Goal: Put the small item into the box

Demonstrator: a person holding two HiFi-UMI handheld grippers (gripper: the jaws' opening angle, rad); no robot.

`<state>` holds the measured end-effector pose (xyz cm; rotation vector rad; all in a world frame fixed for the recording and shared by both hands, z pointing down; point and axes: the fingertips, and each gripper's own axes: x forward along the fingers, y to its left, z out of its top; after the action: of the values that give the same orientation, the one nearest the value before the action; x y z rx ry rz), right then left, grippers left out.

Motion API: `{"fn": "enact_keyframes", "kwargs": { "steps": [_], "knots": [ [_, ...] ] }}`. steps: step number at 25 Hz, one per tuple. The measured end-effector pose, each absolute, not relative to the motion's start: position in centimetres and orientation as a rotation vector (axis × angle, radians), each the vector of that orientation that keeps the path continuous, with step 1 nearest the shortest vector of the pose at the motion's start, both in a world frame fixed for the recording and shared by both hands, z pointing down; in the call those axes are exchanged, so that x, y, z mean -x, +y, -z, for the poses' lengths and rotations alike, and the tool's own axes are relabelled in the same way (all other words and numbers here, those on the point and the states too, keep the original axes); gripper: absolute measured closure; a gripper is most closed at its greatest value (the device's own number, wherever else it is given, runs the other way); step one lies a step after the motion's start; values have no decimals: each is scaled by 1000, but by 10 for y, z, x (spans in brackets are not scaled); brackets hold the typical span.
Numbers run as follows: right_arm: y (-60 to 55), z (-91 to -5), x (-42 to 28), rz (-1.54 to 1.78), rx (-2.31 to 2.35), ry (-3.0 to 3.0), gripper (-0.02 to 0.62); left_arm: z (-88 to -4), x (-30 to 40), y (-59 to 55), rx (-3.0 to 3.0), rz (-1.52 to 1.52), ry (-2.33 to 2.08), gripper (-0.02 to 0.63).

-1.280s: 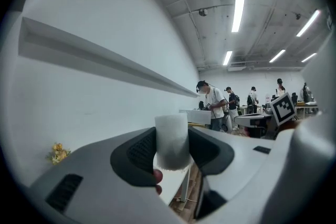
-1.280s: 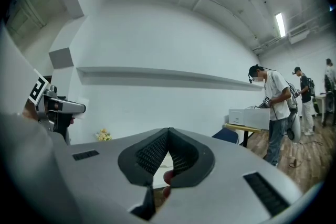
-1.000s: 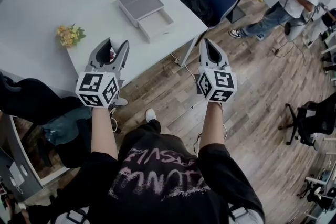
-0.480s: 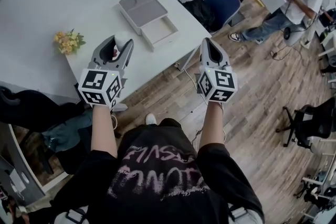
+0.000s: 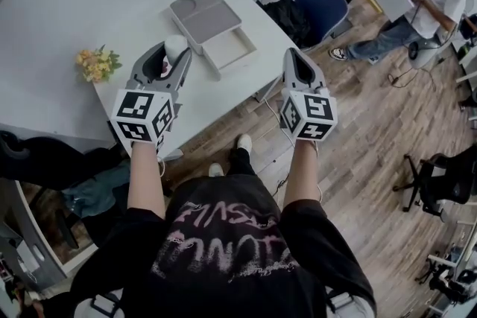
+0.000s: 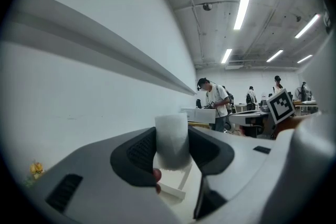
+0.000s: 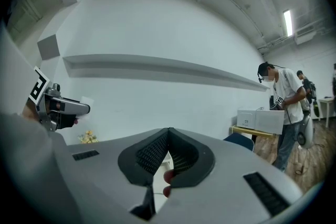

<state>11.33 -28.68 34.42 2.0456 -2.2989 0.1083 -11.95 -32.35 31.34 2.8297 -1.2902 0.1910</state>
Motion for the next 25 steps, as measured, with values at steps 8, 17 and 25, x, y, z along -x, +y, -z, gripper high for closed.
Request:
{"fn": "enact_keyframes", "kwargs": {
  "steps": [8,17,25],
  "knots": [
    [-345,-352,-143,-124,-1986,-2351,583,-322,85,-370,-2803,-253,-1344,423],
    [-409,-365,-186,-156,-1885,-2422,583,-329,52,-417,-2726,-303,-1478,423],
    [-442,-369,-199,-152,-1785,-2484,583,-335,34,-431,-2670,-364,-1567,422]
  ]
}}
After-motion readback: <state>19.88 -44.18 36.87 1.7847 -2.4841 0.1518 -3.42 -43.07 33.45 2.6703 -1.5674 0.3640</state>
